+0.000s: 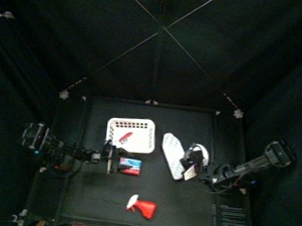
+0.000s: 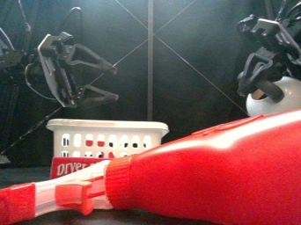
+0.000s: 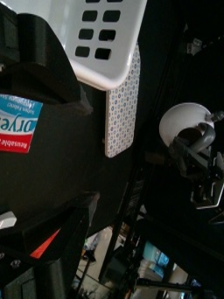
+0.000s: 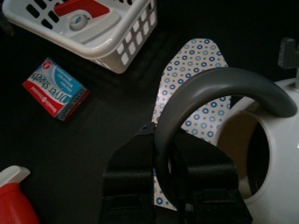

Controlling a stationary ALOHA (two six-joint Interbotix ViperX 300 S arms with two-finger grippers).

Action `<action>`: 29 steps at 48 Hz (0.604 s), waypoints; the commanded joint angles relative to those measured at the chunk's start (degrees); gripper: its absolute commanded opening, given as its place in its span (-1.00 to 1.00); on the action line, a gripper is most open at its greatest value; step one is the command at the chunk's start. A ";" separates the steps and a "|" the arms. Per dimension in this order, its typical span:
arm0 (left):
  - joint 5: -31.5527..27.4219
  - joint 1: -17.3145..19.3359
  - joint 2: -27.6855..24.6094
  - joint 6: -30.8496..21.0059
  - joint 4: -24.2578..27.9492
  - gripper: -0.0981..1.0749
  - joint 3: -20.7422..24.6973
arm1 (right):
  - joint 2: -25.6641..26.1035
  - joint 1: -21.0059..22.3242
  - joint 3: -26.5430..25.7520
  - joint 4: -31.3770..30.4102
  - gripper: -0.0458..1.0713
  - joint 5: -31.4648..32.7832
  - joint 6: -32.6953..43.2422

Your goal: Grab kettle

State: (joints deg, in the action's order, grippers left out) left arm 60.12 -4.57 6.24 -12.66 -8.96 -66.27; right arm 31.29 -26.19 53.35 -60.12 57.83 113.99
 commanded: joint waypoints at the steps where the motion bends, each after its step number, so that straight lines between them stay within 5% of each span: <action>1: 0.26 0.00 0.18 0.09 -0.09 0.94 1.05 | 0.62 0.26 -0.70 -0.53 -0.18 -0.26 -0.18; 29: 0.26 -0.09 0.18 0.00 -0.09 0.94 0.97 | -0.26 2.29 0.00 -0.88 -0.18 -6.06 -0.09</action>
State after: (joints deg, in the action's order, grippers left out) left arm 60.12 -4.57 6.24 -12.66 -8.96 -66.27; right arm 31.03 -24.96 53.88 -60.29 53.53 114.08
